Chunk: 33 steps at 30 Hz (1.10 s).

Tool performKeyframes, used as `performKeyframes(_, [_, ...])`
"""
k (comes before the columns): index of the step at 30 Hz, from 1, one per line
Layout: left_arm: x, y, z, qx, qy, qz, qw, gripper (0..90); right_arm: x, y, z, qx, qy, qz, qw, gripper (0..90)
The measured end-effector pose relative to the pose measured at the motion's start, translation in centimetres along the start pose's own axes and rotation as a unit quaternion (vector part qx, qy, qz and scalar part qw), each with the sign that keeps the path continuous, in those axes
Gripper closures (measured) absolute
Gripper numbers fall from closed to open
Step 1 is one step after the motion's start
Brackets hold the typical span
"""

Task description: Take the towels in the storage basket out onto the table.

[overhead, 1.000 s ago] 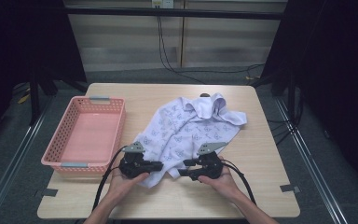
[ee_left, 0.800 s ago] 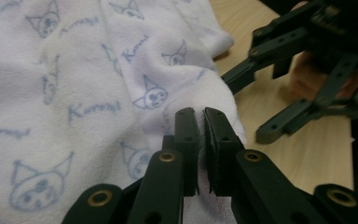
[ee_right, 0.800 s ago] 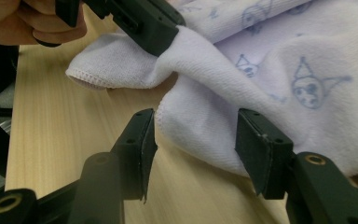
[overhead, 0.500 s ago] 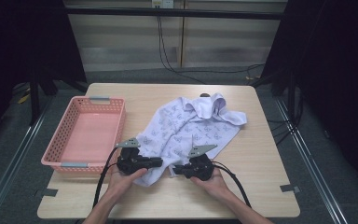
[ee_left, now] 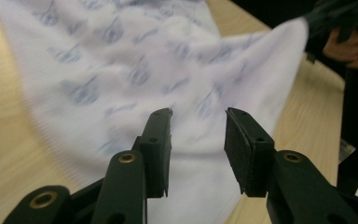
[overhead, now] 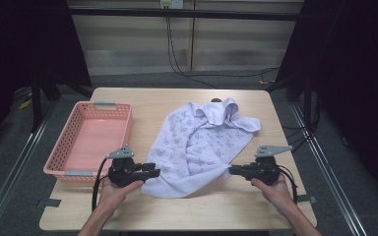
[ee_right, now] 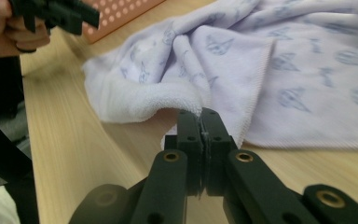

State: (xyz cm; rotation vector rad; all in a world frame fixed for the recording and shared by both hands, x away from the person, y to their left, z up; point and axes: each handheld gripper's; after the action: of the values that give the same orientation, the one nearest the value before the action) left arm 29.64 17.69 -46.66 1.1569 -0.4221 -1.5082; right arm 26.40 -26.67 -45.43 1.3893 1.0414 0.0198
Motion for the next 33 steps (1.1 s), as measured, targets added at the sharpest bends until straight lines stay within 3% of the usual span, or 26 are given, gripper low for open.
performKeyframes(1, [0.1, -0.3, 0.0, 0.002, 0.003, -0.009, 0.9999, 59.3, -0.5, -0.2, 0.3, 0.001, -0.001, 0.001, 1.0, 88.5])
performKeyframes(4, [1.0, -1.0, 0.5, 0.012, -0.02, -0.03, 0.9993, 56.4, -2.1, -1.2, 1.1, 0.008, -0.009, 0.003, 0.9999, 88.4])
performKeyframes(8, [3.2, -1.4, 1.3, 0.035, -0.045, -0.073, 0.9957, 53.0, -2.2, -2.6, 1.2, 0.013, -0.011, -0.01, 0.9998, 88.2])
performKeyframes(10, [4.0, -1.6, 1.4, 0.047, -0.04, -0.103, 0.9928, 52.0, -1.8, -3.0, 1.1, 0.012, -0.01, -0.019, 0.9997, 88.1])
performKeyframes(13, [4.2, -2.3, 1.6, 0.034, -0.012, -0.118, 0.9923, 50.1, -1.5, -2.9, 1.3, 0.014, -0.013, -0.021, 0.9996, 88.0])
performKeyframes(14, [4.0, -2.4, 1.8, 0.043, -0.005, -0.117, 0.9921, 49.7, -1.4, -2.9, 1.4, 0.018, -0.012, -0.018, 0.9996, 87.9])
performKeyframes(15, [3.8, -2.6, 1.9, 0.041, -0.01, -0.117, 0.9922, 50.3, -1.4, -2.8, 1.5, 0.018, -0.012, -0.016, 0.9996, 87.9])
performKeyframes(16, [3.9, -2.8, 1.9, 0.042, -0.009, -0.132, 0.9903, 49.9, -1.4, -2.7, 1.5, 0.02, -0.013, -0.014, 0.9996, 87.9])
performKeyframes(19, [4.1, -3.1, 2.4, 0.059, -0.008, -0.131, 0.9896, 45.7, -1.4, -2.5, 1.7, 0.022, -0.015, -0.01, 0.9996, 87.7])
performKeyframes(20, [4.2, -3.2, 2.7, 0.07, -0.007, -0.136, 0.9883, 45.6, -1.4, -2.5, 1.8, 0.023, -0.016, -0.009, 0.9996, 87.7])
performKeyframes(21, [4.3, -3.3, 2.9, 0.077, -0.014, -0.138, 0.9874, 46.8, -1.5, -2.5, 1.8, 0.024, -0.016, -0.009, 0.9995, 87.6])
performKeyframes(23, [4.4, -3.5, 3.4, 0.096, -0.007, -0.145, 0.9848, 57.2, -1.5, -2.5, 1.8, 0.025, -0.016, -0.006, 0.9995, 87.6])
performKeyframes(25, [4.5, -3.6, 3.7, 0.107, 0.018, -0.144, 0.9835, 70.6, -1.6, -2.5, 1.8, 0.027, -0.017, -0.006, 0.9995, 87.5])
performKeyframes(28, [4.4, -3.4, 3.6, 0.1, 0.015, -0.151, 0.9833, 86.6, -1.7, -2.4, 1.8, 0.03, -0.015, -0.003, 0.9994, 87.5])
performKeyframes(29, [4.4, -3.4, 3.6, 0.099, 0.014, -0.154, 0.9831, 87.6, -1.8, -2.3, 1.8, 0.03, -0.015, -0.001, 0.9994, 87.5])
performKeyframes(31, [4.4, -3.2, 3.4, 0.087, 0.005, -0.148, 0.9851, 88.3, -2.1, -2.2, 1.8, 0.032, -0.014, 0.004, 0.9994, 87.6])
performKeyframes(33, [3.6, -2.5, 3.0, 0.067, -0.015, -0.106, 0.992, 88.5, -2.4, -1.9, 1.8, 0.034, -0.014, 0.013, 0.9993, 87.6])
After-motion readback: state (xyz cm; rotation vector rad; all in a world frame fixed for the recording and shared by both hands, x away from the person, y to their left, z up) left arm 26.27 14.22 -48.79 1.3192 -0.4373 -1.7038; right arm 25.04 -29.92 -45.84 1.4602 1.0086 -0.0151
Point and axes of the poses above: each handheld gripper's, and its own axes: x roughly forward along the jaws, y roughly out of its top, z roughly to its right, and after that the axes turned 13 degrees about -y, right-handed
